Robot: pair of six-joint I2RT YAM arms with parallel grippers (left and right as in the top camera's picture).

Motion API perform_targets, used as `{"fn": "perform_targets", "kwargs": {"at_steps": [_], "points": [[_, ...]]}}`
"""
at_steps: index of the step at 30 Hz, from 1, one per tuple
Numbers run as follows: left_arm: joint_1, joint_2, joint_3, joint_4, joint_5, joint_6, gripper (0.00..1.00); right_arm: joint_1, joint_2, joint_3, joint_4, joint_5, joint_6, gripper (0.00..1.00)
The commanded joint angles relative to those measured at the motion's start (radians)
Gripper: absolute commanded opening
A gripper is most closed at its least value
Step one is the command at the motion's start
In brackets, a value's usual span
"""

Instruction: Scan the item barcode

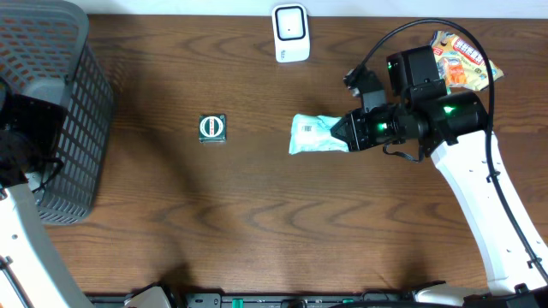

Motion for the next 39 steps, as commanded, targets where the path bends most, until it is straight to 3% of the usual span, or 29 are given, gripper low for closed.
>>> {"fn": "perform_targets", "kwargs": {"at_steps": [1,8,31,35,39], "points": [[0.004,0.000,0.003,-0.003,-0.006,-0.002,0.98,0.006,-0.014,0.004,-0.002,0.098,0.192,0.01],[0.004,0.000,0.003,-0.003,-0.006,-0.001,0.98,0.006,-0.013,0.004,-0.045,0.055,0.257,0.01],[0.004,0.000,0.003,-0.003,-0.006,-0.002,0.98,0.006,0.048,0.003,-0.117,0.007,0.192,0.01],[0.004,0.000,0.003,-0.003,-0.006,-0.002,0.97,0.006,0.053,0.003,-0.084,0.134,0.204,0.01],[0.004,0.000,0.003,-0.003,-0.006,-0.001,0.98,0.006,0.055,0.003,-0.063,0.449,0.305,0.01]]}}
